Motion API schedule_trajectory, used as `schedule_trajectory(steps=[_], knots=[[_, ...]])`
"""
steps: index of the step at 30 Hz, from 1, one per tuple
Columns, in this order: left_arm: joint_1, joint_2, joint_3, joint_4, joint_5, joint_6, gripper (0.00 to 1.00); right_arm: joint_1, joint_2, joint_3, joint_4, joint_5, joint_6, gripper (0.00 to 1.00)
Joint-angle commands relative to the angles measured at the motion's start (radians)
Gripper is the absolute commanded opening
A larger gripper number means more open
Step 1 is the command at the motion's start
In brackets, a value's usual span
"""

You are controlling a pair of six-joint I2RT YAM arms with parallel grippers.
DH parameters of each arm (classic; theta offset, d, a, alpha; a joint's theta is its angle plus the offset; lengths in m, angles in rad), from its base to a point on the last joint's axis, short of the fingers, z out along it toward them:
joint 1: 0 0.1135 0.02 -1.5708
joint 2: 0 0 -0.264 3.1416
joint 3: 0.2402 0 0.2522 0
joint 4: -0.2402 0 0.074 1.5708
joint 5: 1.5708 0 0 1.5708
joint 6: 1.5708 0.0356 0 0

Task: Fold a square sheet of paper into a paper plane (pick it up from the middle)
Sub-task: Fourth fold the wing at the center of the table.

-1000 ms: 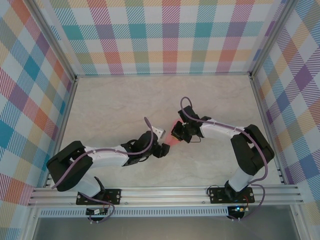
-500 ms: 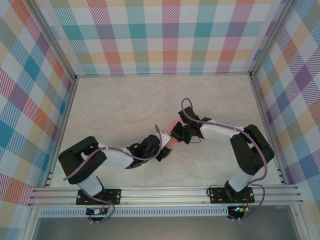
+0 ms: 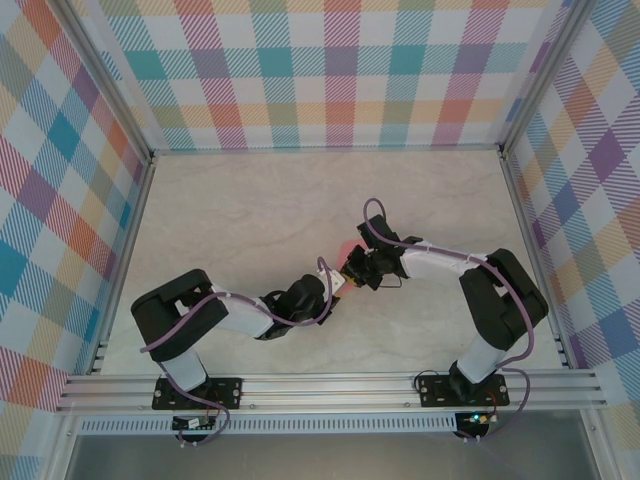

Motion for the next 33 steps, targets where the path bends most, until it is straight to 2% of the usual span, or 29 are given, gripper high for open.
schedule_trajectory(steps=[1, 8, 11, 20, 25, 33], knots=[[-0.019, 0.019, 0.015, 0.039, -0.011, -0.007, 0.20, -0.008, 0.004, -0.009, -0.006, -0.015, -0.011, 0.19], [-0.019, 0.019, 0.006, 0.030, 0.024, -0.073, 0.15, -0.045, -0.069, -0.043, -0.018, 0.014, -0.133, 0.43], [-0.019, 0.017, 0.005, 0.020, 0.035, -0.108, 0.14, -0.067, -0.110, -0.071, 0.005, 0.008, -0.205, 0.49], [-0.017, 0.000, 0.005, -0.012, 0.077, -0.281, 0.11, -0.114, -0.159, -0.130, 0.099, -0.074, -0.403, 0.48], [-0.011, -0.023, 0.003, -0.026, 0.104, -0.408, 0.07, -0.135, -0.159, -0.154, 0.152, -0.100, -0.450, 0.41], [0.016, -0.052, -0.020, -0.004, 0.138, -0.549, 0.05, -0.146, -0.138, -0.183, 0.200, -0.150, -0.504, 0.37]])
